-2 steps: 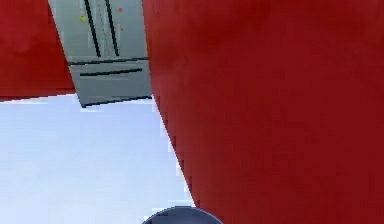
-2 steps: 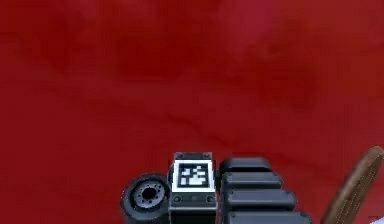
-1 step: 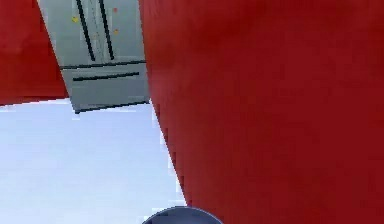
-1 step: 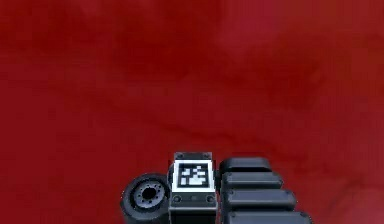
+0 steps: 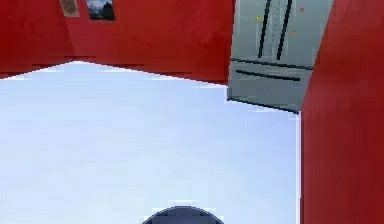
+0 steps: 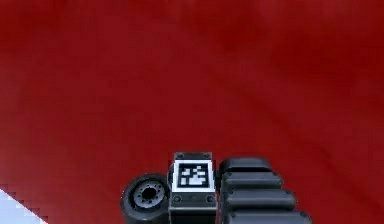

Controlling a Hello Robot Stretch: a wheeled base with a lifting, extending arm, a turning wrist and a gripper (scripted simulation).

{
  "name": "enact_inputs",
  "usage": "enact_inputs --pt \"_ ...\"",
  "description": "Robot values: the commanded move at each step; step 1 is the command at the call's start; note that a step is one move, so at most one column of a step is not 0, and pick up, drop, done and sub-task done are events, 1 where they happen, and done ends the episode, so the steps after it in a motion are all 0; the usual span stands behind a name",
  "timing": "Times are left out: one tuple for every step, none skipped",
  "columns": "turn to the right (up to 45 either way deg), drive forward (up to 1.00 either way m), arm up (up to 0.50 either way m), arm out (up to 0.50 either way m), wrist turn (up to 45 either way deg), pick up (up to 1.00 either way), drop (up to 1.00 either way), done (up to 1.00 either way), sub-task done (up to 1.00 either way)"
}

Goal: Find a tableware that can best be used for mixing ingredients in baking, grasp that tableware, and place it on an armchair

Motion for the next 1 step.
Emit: enact_inputs --pt "-12.0 0.00 0.00 0.00 0.0 0.00 0.00 0.00 0.00"
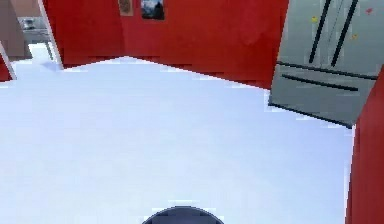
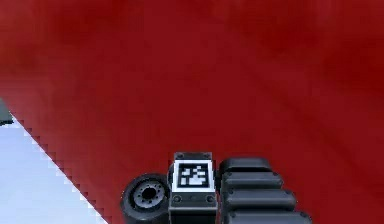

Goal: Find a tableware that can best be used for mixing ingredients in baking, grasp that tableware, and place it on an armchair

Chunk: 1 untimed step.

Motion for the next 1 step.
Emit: enact_inputs --pt "0.0 0.30 0.00 0.00 0.0 0.00 0.00 0.00 0.00"
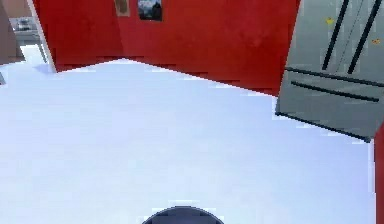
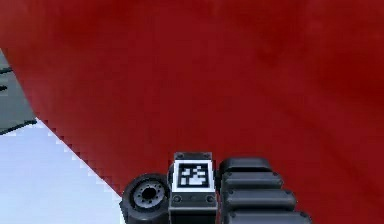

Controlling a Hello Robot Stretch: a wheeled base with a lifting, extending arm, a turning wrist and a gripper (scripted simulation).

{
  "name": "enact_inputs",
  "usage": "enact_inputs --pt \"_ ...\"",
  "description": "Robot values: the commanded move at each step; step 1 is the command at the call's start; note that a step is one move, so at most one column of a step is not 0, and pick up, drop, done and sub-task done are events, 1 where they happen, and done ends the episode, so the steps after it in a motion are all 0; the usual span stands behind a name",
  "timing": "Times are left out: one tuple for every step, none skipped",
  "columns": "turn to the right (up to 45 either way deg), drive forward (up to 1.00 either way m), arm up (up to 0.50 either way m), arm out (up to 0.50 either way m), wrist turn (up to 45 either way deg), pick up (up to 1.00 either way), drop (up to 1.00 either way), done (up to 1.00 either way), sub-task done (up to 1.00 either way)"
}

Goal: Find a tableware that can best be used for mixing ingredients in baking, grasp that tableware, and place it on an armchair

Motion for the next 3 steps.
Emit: enact_inputs --pt "-39.0 0.00 0.00 0.00 0.0 0.00 0.00 0.00 0.00" --pt "0.0 1.00 0.00 0.00 0.0 0.00 0.00 0.00 0.00" --pt "0.0 1.00 0.00 0.00 0.0 0.00 0.00 0.00 0.00"
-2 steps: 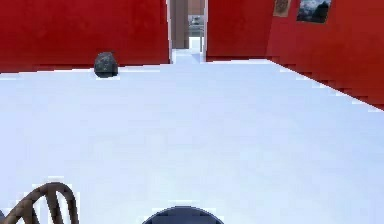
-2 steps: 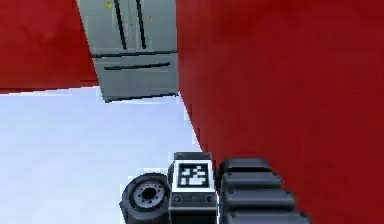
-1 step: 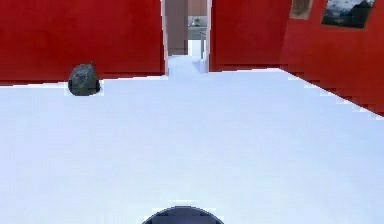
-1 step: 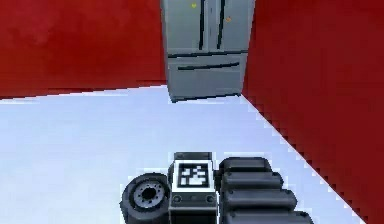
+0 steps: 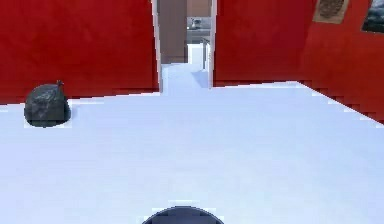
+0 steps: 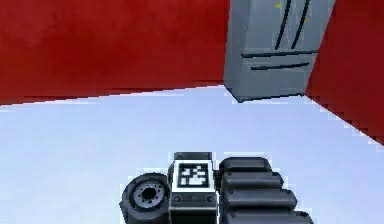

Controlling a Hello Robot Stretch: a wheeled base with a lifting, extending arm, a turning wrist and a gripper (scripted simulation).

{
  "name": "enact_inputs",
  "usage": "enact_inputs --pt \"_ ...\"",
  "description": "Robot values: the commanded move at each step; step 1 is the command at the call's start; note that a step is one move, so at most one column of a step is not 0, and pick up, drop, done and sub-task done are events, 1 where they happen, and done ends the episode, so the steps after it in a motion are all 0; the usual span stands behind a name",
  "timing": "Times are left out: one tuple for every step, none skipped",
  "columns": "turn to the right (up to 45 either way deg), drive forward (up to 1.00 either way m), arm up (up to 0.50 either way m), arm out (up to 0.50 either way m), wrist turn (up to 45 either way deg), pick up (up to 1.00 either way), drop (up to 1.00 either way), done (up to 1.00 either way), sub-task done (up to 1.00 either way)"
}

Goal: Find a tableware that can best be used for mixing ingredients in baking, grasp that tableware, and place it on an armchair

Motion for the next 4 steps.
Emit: enact_inputs --pt "0.0 1.00 0.00 0.00 0.0 0.00 0.00 0.00 0.00" --pt "0.0 1.00 0.00 0.00 0.0 0.00 0.00 0.00 0.00" --pt "0.0 1.00 0.00 0.00 0.0 0.00 0.00 0.00 0.00" --pt "-9.0 0.00 0.00 0.00 0.0 0.00 0.00 0.00 0.00"
